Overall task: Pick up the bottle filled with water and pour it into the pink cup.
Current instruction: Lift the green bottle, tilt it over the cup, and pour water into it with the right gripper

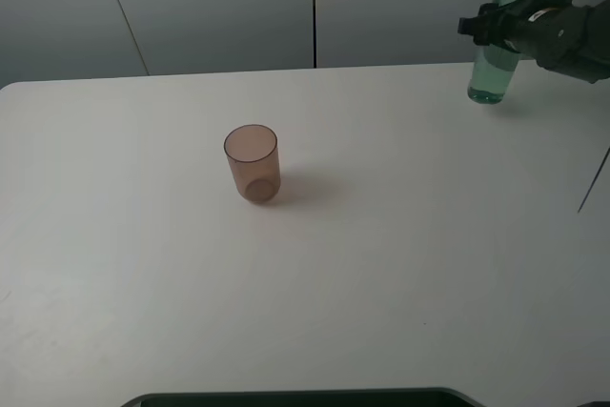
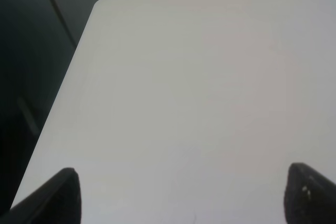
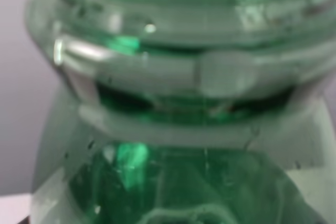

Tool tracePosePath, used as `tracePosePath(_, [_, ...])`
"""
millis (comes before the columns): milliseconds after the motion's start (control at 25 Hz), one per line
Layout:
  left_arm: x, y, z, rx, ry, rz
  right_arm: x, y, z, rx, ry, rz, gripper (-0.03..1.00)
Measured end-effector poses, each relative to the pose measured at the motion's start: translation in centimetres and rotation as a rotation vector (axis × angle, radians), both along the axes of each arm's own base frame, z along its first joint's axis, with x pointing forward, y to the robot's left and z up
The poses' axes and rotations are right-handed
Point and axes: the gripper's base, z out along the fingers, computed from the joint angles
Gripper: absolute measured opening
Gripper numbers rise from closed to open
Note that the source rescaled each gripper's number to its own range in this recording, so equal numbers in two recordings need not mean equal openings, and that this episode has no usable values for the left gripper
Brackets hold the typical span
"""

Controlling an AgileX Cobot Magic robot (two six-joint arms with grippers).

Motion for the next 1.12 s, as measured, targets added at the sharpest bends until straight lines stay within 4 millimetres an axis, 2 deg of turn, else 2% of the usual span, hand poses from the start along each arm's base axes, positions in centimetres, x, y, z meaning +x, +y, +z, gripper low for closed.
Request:
tracePosePath(160, [0.0,0.0,0.0,-0.002,0.000,0.001,-1.6,0.3,3.8,-0.010,-0.065,0.023,0.04])
tracePosePath(400, [0.0,0.0,0.0,-0.002,0.000,0.001,-6.3,2.1,7.0,-0.021,-0.105,0.089,0.04])
tracePosePath(720, [0.0,0.0,0.0,-0.002,0.000,0.001,-12.9,6.8,10.4,-0.009,-0.189,0.279,0.04])
tracePosePath(920, [0.0,0.0,0.0,-0.002,0.000,0.001,-16.6,10.1,10.2,-0.058,-0.198,0.451,0.04])
tracePosePath(1120, [0.0,0.0,0.0,-0.002,0.000,0.001,-18.2,12.3,9.4,-0.130,-0.167,0.558,0.04])
